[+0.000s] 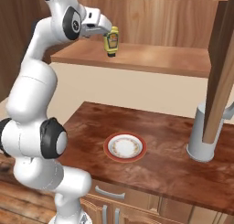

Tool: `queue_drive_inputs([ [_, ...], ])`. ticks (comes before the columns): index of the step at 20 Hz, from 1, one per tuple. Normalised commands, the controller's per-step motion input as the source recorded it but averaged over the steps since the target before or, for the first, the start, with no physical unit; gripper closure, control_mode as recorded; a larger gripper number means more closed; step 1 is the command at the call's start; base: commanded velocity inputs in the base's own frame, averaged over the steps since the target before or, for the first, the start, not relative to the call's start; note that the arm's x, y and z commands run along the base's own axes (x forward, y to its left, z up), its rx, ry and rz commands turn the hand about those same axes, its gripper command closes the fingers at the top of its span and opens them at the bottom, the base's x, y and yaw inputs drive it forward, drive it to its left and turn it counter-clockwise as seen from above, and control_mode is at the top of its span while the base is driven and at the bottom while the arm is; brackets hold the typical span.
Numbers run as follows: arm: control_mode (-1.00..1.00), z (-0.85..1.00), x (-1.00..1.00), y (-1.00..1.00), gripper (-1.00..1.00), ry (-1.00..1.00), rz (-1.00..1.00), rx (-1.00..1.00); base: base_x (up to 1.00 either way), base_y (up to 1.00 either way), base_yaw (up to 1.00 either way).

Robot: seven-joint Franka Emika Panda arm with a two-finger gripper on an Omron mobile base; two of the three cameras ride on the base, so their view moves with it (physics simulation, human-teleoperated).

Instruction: Move the hot dog bun to the plate on the dining table and place the condiment next to that plate. Then navigate to the fridge and take the sausage and place it on the plate as well.

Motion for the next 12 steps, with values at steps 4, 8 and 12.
queue_drive_inputs([
  [4, -1.0, 0.0, 0.55, 0.0, -1.0, 0.0, -0.14, -0.01, 0.0, 0.0, 0.0],
  [8, -1.0, 0.0, 0.43, -0.01, -1.0, 0.0, -0.13, 0.0, 0.0, 0.0, 0.0],
  [12, -1.0, 0.0, 0.12, -0.26, -1.0, 0.0, -0.14, 0.0, 0.0, 0.0, 0.0],
])
